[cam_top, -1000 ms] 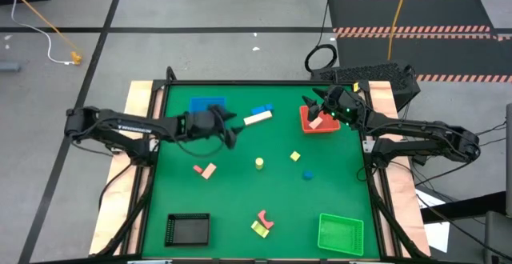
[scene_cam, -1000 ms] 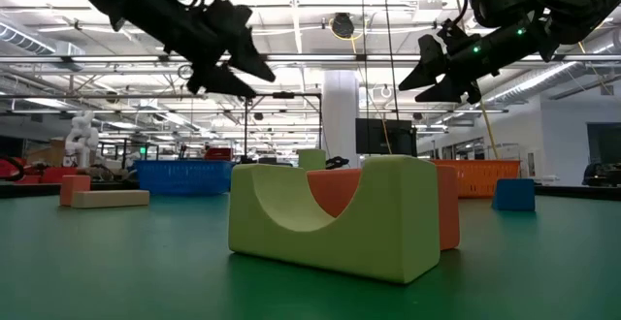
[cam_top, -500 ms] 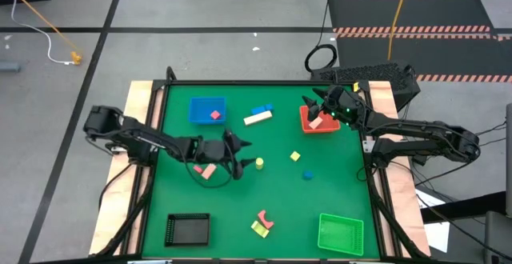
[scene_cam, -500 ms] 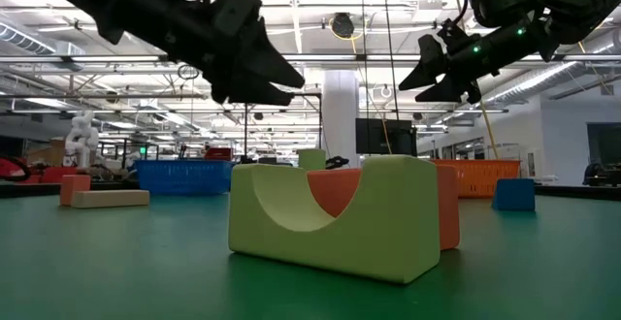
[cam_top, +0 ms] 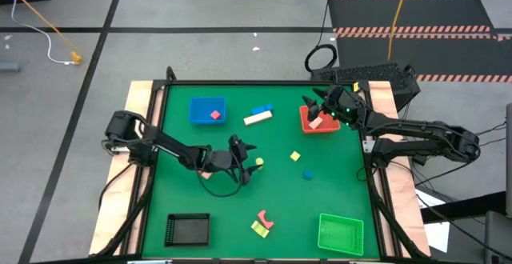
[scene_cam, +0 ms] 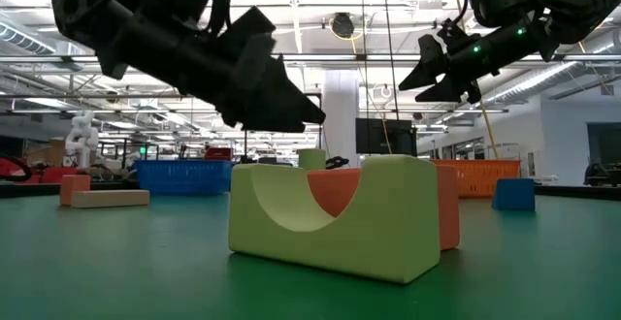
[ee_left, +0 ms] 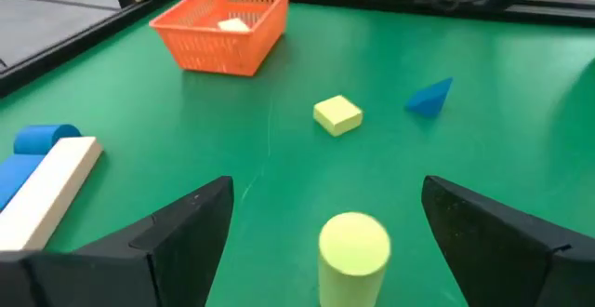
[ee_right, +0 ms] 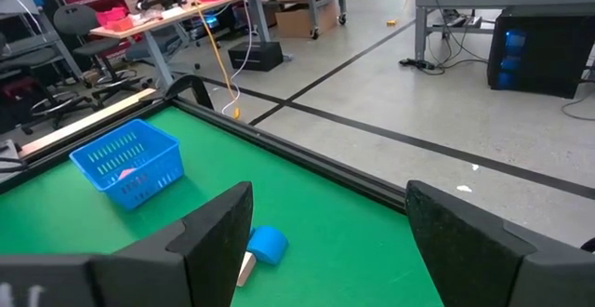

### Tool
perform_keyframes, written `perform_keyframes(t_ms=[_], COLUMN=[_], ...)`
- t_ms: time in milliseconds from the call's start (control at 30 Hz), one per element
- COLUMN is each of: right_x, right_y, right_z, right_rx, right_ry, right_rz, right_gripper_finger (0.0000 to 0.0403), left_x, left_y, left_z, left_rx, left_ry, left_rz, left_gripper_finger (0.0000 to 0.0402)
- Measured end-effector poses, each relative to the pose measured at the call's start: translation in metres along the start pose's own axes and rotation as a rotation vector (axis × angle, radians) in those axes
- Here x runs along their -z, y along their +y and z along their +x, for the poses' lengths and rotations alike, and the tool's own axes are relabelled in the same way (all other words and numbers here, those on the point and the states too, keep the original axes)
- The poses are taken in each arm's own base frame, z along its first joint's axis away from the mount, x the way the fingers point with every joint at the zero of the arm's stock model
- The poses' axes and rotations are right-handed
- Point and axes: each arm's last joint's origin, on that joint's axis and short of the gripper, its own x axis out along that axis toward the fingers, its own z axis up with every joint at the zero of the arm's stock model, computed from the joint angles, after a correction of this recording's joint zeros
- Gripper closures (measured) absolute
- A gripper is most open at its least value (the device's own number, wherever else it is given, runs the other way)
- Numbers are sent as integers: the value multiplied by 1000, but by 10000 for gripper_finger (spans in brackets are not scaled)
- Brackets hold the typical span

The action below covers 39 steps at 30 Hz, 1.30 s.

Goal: Sort & place blocks by color
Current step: Put the top left green block in the green basket

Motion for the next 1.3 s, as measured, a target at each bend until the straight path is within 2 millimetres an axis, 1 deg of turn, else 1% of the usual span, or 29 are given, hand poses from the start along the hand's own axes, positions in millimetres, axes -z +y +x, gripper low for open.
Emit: perform_keyframes(t_ms=[200,400,567,633,733,800,867,900,1067,1167,1300], right_x=[0,0,0,0,0,0,0,0,0,0,0], right_y=[0,0,0,0,0,0,0,0,0,0,0], right_z=[0,0,0,0,0,0,0,0,0,0,0], right_rx=[0,0,0,0,0,0,0,0,0,0,0], right_ry=[0,0,0,0,0,0,0,0,0,0,0], right_rz=[0,0,0,0,0,0,0,0,0,0,0], right_gripper_finger=[131,131,131,131,131,131,131,131,131,131,131], left_x=[11,23,31,32,33,32,31,31,27,20,10], left_y=[-6,-8,-12,-12,-12,-13,-15,-15,-18,-19,-22], left_z=[3,11,20,21,21,21,20,20,19,19,17], left_rx=[19,20,19,17,16,20,27,31,46,67,147], left_ry=[25,32,41,47,51,43,33,27,-10,-73,-163], left_rz=[6,-6,-52,-80,-107,-131,-147,-160,-204,-233,-265], left_gripper_finger=[81,87,90,104,150,199,260,277,276,276,276])
